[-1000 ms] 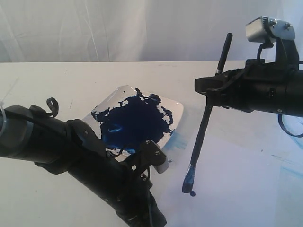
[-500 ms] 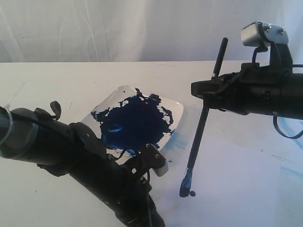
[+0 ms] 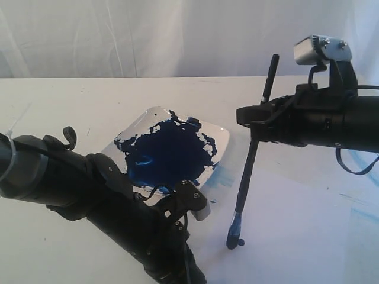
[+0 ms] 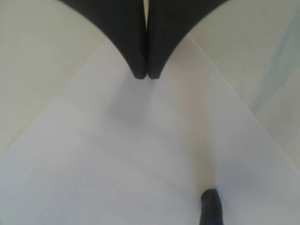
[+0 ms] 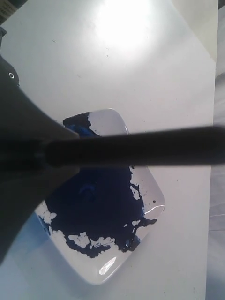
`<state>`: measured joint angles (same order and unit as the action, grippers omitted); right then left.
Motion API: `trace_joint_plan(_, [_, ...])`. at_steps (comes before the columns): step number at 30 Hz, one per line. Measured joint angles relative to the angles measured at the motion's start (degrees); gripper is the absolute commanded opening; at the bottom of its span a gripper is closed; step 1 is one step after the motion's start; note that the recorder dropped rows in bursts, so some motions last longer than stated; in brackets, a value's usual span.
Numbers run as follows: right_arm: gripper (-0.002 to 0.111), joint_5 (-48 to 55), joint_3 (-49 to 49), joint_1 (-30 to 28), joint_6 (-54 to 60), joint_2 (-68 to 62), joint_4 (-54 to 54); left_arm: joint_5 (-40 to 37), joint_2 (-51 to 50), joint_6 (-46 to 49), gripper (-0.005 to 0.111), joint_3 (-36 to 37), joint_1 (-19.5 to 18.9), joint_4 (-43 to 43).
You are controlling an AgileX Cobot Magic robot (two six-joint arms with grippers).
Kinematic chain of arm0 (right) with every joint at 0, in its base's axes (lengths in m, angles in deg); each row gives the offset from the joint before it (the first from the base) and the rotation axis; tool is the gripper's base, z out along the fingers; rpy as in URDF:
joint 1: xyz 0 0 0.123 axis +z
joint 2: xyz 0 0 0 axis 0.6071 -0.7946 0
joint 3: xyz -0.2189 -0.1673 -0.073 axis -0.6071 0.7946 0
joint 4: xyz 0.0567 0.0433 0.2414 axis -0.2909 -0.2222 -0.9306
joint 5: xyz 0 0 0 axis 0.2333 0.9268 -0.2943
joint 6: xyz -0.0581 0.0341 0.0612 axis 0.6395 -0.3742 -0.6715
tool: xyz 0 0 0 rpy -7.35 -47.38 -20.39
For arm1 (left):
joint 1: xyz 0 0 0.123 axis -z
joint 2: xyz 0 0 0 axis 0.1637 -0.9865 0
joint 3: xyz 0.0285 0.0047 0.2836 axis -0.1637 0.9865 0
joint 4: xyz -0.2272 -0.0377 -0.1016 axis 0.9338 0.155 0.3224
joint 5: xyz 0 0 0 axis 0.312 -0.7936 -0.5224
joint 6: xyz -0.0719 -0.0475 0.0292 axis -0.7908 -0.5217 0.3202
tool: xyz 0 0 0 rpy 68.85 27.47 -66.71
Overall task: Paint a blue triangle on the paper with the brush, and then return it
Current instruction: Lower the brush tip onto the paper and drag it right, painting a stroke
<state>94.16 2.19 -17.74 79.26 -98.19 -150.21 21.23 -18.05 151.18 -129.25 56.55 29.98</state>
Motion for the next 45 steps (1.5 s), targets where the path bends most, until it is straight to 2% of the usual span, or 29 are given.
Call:
trace_joint_plan(5, [0.0, -0.8, 0.0, 0.0, 1.6, 0.0, -0.5, 0.0, 0.0, 0.0, 0.0, 0.0, 0.0, 0.0])
trace_joint_plan(45, [0.0, -26.2, 0.0, 0.0, 8.3, 3.5, -1.4, 0.0, 0.0, -0.1, 0.0, 0.0, 0.0, 0.0])
